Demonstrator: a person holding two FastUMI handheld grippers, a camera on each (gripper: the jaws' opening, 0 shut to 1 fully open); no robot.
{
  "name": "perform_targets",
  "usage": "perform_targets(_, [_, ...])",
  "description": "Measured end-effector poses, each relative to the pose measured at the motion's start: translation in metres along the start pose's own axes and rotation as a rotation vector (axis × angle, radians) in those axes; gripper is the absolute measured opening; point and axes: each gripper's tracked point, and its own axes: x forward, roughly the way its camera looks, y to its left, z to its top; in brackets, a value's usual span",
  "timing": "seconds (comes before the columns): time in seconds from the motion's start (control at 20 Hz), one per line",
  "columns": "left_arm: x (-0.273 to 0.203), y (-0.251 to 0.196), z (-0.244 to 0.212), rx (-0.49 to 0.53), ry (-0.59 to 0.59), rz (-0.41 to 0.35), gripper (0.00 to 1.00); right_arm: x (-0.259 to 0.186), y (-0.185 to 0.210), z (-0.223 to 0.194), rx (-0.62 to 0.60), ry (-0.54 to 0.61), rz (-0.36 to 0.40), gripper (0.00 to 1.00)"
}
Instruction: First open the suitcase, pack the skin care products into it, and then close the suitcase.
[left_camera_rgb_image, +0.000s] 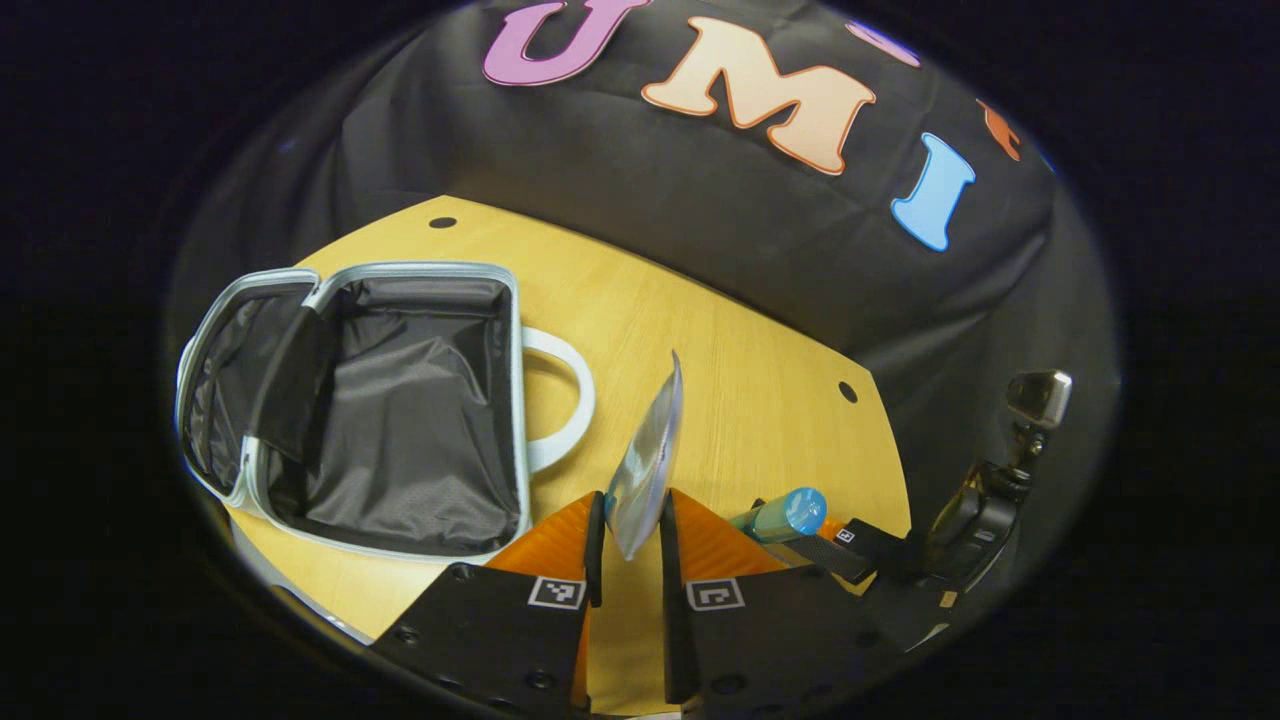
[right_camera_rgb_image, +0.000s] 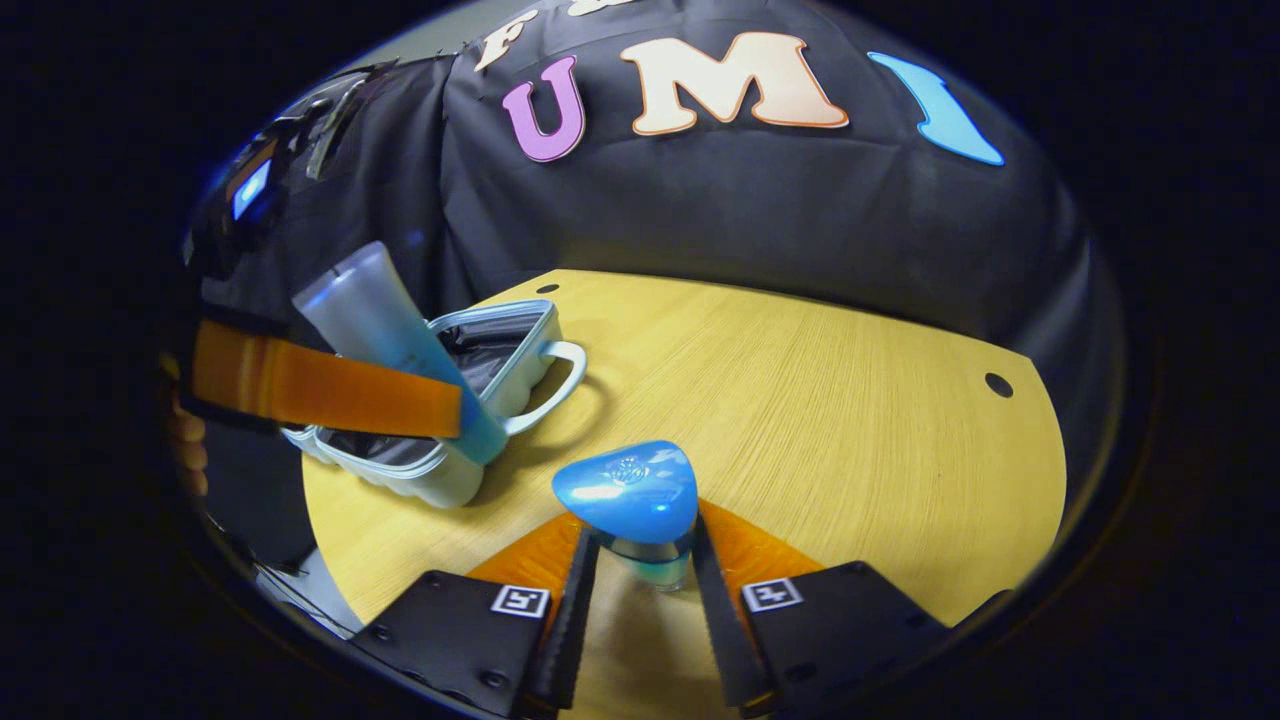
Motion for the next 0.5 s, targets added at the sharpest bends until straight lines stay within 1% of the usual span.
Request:
perform_targets(0.1, [-0.011, 0.009, 0.005, -0.024, -0.001, 0.005, 0.22, 0.005, 0.000, 0.001, -0.026, -0.013, -0.008, 0.53])
perform_targets(0.2, [-0.023, 0.024, 0.017, -0.054, -0.019, 0.022, 0.22, 0.003, 0.000, 0.001, -0.027, -0.012, -0.012, 0.47])
perform_targets(0.25, [-0.029, 0.036, 0.019, -0.056, -0.023, 0.035, 0.22, 0.005, 0.000, 0.001, -0.025, -0.010, -0.014, 0.48])
perform_targets(0.3, [-0.036, 0.051, 0.024, -0.052, -0.023, 0.055, 0.22, 0.004, -0.001, 0.002, -0.024, -0.007, -0.016, 0.44])
perform_targets(0.35, [-0.040, 0.065, 0.026, -0.042, -0.012, 0.075, 0.22, 0.004, -0.001, 0.001, -0.020, -0.004, -0.020, 0.44])
perform_targets(0.4, [-0.045, 0.080, 0.028, -0.033, 0.007, 0.093, 0.22, 0.005, -0.001, 0.001, -0.015, -0.001, -0.027, 0.46])
perform_targets(0.45, [-0.048, 0.096, 0.030, -0.029, 0.022, 0.124, 0.22, 0.003, 0.000, 0.001, -0.006, 0.002, -0.033, 0.43])
perform_targets(0.5, [-0.050, 0.114, 0.030, -0.013, 0.048, 0.156, 0.19, 0.003, -0.001, 0.001, -0.002, 0.006, -0.038, 0.42])
